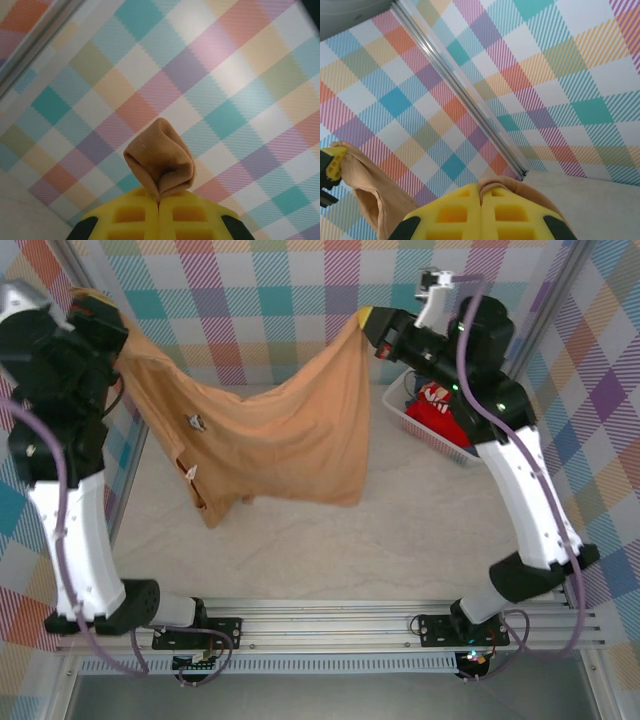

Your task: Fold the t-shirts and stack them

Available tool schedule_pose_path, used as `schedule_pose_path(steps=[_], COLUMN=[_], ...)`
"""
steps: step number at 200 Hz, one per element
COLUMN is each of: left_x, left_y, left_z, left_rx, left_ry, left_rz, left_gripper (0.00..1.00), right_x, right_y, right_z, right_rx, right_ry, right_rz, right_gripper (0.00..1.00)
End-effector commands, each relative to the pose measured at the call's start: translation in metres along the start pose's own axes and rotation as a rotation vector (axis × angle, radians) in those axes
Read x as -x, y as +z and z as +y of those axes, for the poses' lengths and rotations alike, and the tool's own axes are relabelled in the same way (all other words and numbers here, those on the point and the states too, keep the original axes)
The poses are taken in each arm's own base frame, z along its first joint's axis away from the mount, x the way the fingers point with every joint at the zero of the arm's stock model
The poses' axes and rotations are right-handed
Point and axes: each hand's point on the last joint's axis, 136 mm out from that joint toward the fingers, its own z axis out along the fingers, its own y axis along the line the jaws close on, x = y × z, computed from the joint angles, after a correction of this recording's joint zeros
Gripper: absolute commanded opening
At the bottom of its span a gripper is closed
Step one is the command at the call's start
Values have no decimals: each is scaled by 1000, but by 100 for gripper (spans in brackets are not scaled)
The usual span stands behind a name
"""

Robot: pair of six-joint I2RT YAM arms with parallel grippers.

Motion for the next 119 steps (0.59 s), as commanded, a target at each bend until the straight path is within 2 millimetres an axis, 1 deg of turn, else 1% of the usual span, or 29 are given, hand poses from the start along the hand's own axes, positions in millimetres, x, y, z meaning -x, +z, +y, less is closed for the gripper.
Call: schedule_pose_path(steps=[1,17,20,22,25,31,42,46,56,66,77,83,86,88,93,104,119], left_x=[-53,-77,-81,-84,-89,-94,-101,-99,-92,-76,-52,-38,-28,-24,-9,21,53], left_y=[60,92,99,103,109,121,141,147,158,160,153,146,140,138,126,100,61], left_z=[38,59,64,66,70,78,87,87,81,65,42,30,20,18,4,-19,-46], left_rx=[87,120,127,127,128,133,110,98,50,-2,-73,-110,-137,-144,-185,-257,-331], left_ry=[-14,-31,-33,-34,-38,-49,-84,-99,-121,-120,-117,-121,-121,-122,-120,-119,-109], left_rz=[194,273,288,299,313,330,365,362,358,328,275,246,223,214,176,96,0], left_gripper=[0,0,0,0,0,0,0,0,0,0,0,0,0,0,0,0,0], right_x=[-25,-34,-35,-38,-38,-38,-38,-35,-24,-10,9,20,24,27,36,52,71], right_y=[44,74,78,85,89,100,116,122,129,131,126,120,117,115,109,95,73], right_z=[-42,-67,-69,-76,-81,-89,-104,-109,-114,-117,-117,-115,-113,-112,-108,-100,-88], right_rx=[-62,-66,-64,-70,-70,-60,-46,-38,-13,1,14,15,16,16,18,19,14], right_ry=[106,151,154,164,171,185,205,208,201,191,184,175,168,163,146,112,78], right_rz=[99,143,144,152,155,159,158,150,118,73,17,-13,-24,-32,-53,-93,-140], right_gripper=[0,0,0,0,0,0,0,0,0,0,0,0,0,0,0,0,0])
